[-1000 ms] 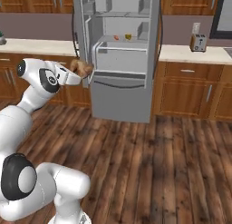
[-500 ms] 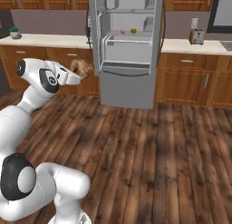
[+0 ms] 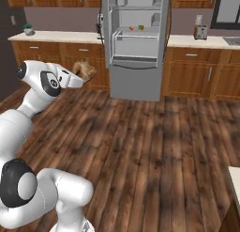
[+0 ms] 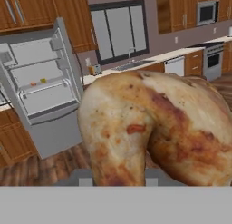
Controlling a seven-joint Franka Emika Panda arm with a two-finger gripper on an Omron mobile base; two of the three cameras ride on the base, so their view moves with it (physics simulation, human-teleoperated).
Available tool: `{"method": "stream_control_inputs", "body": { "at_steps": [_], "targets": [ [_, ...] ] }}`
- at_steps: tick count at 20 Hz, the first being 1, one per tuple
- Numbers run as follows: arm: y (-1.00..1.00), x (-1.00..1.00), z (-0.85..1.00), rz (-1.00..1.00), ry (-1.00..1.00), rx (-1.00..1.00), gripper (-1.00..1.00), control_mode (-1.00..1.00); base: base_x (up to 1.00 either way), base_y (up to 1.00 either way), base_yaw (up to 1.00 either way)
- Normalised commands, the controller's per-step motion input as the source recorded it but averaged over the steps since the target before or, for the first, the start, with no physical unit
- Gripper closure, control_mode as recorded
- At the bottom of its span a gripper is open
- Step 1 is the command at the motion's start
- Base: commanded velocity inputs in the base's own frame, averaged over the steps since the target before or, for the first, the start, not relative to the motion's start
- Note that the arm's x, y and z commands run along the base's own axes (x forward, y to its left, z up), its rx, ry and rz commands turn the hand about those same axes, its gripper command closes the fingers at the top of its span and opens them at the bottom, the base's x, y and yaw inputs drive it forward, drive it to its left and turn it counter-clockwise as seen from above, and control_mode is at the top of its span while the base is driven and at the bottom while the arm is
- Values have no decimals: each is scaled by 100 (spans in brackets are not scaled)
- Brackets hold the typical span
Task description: Take the cheese, chicken drumstick, and carrot from the fridge and place them on the plate on the dining counter to create an appetizer plate.
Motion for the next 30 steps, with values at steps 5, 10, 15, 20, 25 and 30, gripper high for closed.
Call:
{"method": "stream_control_inputs", "body": {
  "at_steps": [5, 10, 15, 20, 25, 30],
  "targets": [
    [0, 0, 0, 0, 0, 0, 100, 100, -100, -4, 0],
    [0, 0, 0, 0, 0, 0, 100, 100, -100, -14, 0],
    [0, 0, 0, 0, 0, 0, 100, 100, -100, -26, -3],
    [0, 0, 0, 0, 0, 0, 100, 100, -100, -46, -7],
    [0, 0, 0, 0, 0, 0, 100, 100, -100, -57, -8],
    [0, 0, 0, 0, 0, 0, 100, 100, -100, -82, -12]
  ]
}}
